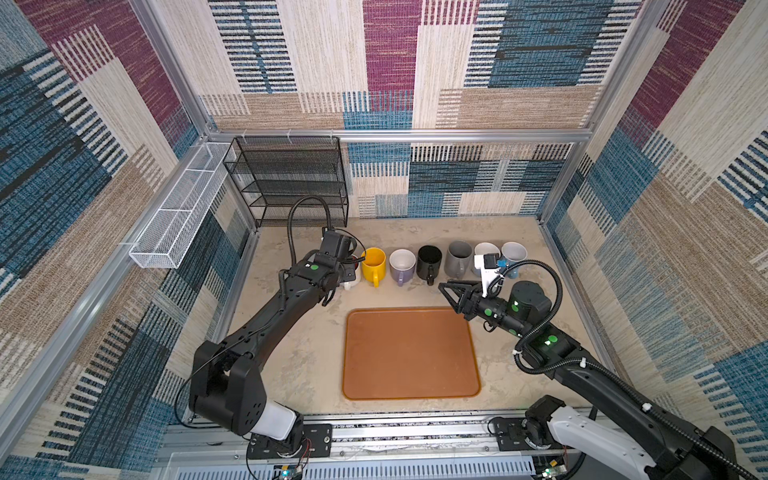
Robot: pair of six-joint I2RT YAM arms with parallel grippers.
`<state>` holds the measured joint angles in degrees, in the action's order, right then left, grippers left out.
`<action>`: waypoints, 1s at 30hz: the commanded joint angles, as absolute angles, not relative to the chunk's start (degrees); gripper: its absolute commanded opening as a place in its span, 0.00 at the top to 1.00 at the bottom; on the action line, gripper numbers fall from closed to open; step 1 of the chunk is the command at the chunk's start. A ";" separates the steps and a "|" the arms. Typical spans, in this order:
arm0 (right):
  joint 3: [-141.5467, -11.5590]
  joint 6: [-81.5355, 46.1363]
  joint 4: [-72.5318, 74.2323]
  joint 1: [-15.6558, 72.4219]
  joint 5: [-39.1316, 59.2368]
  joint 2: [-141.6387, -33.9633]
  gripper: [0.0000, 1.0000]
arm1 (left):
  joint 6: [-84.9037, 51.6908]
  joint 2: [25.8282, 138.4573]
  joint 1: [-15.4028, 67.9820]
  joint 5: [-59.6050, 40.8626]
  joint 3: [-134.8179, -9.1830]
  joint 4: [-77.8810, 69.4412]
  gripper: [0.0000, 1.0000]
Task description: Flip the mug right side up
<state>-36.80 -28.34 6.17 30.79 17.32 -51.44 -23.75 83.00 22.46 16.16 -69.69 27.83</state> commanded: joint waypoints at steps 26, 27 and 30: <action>-42.74 -21.82 -0.30 28.79 2.97 -53.48 0.14 | -12.50 68.57 20.39 16.89 -64.51 23.02 0.43; -42.85 -21.73 -0.42 28.65 2.63 -53.52 0.12 | -12.16 68.40 20.27 16.88 -64.51 23.14 0.42; -42.85 -21.75 -0.84 27.75 1.12 -53.52 0.04 | -11.24 67.90 20.06 16.96 -64.41 23.42 0.37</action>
